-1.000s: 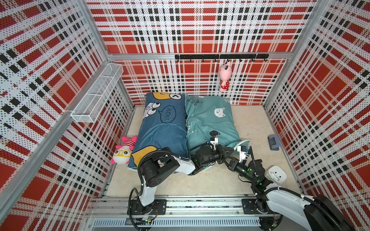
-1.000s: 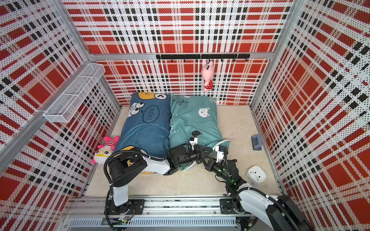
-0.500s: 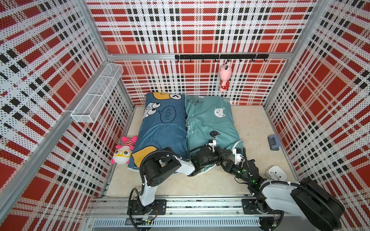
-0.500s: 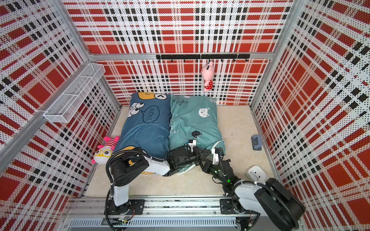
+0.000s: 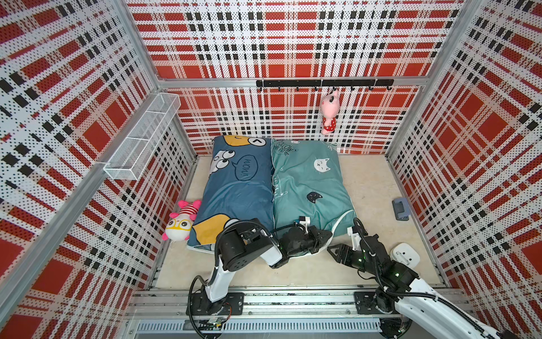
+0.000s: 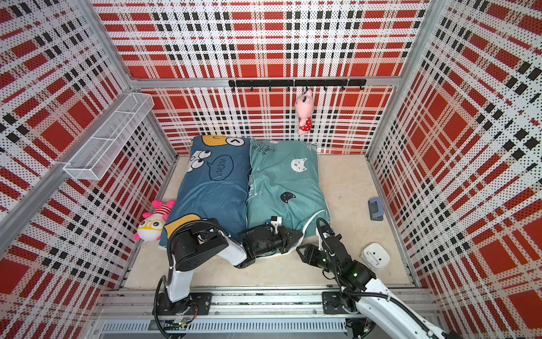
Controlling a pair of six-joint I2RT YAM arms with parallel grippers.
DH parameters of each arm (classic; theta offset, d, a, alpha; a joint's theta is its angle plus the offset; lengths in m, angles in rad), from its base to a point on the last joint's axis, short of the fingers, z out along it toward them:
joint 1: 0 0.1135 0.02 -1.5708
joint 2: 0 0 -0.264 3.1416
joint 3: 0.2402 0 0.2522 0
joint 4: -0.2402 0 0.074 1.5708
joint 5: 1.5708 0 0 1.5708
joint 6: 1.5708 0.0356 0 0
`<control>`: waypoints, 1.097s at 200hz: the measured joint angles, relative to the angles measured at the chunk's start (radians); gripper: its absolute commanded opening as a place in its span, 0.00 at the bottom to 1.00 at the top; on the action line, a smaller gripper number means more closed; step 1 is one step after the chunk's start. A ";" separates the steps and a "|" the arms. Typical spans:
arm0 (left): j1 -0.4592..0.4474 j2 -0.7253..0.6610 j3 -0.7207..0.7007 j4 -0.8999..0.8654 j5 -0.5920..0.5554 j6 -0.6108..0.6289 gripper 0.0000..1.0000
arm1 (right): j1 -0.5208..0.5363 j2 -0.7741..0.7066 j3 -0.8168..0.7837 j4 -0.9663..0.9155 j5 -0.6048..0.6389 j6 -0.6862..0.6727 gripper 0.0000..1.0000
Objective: Zip up pillowcases
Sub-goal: Adjust the zipper on the pillowcase, then zip the zipper on the pillowcase.
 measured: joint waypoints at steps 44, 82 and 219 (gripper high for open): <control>-0.051 0.041 -0.007 0.000 -0.010 0.000 0.00 | -0.217 -0.018 0.084 -0.112 -0.040 -0.043 0.53; -0.066 0.060 -0.002 -0.001 -0.009 0.002 0.00 | -0.277 0.097 0.084 -0.050 -0.106 -0.071 0.53; -0.059 0.063 0.020 -0.026 -0.002 0.024 0.00 | -0.277 0.219 -0.002 0.145 -0.161 -0.083 0.16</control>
